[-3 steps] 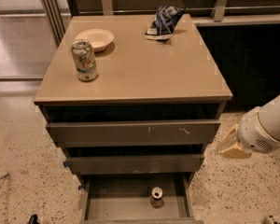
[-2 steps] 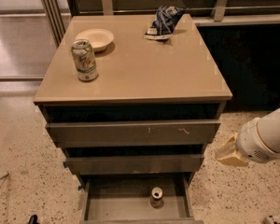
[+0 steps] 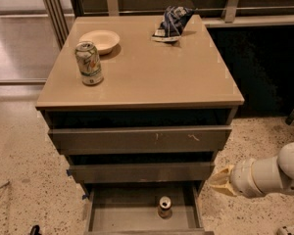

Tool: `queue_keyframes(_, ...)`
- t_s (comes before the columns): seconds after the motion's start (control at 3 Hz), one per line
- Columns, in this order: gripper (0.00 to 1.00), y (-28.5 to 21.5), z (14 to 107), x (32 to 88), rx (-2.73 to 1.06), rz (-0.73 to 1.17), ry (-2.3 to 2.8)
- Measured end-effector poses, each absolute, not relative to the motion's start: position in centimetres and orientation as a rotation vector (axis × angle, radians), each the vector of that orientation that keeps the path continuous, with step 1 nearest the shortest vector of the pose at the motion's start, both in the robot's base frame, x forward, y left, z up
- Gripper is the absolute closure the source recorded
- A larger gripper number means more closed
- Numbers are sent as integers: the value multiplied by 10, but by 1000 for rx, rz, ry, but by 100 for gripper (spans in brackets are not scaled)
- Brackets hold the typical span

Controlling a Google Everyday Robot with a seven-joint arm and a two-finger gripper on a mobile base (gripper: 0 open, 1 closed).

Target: Pick orange can from bottom drawer and place on counter

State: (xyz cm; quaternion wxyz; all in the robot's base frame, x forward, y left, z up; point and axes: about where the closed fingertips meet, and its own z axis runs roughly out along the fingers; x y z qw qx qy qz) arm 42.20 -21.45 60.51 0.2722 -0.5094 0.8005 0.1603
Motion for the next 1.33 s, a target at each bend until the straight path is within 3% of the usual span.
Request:
queue_keyframes(0.67, 100, -218, 592, 422, -1378, 415, 2141)
queue_keyframes(1.33, 100, -193, 504, 425, -1369, 469, 2014)
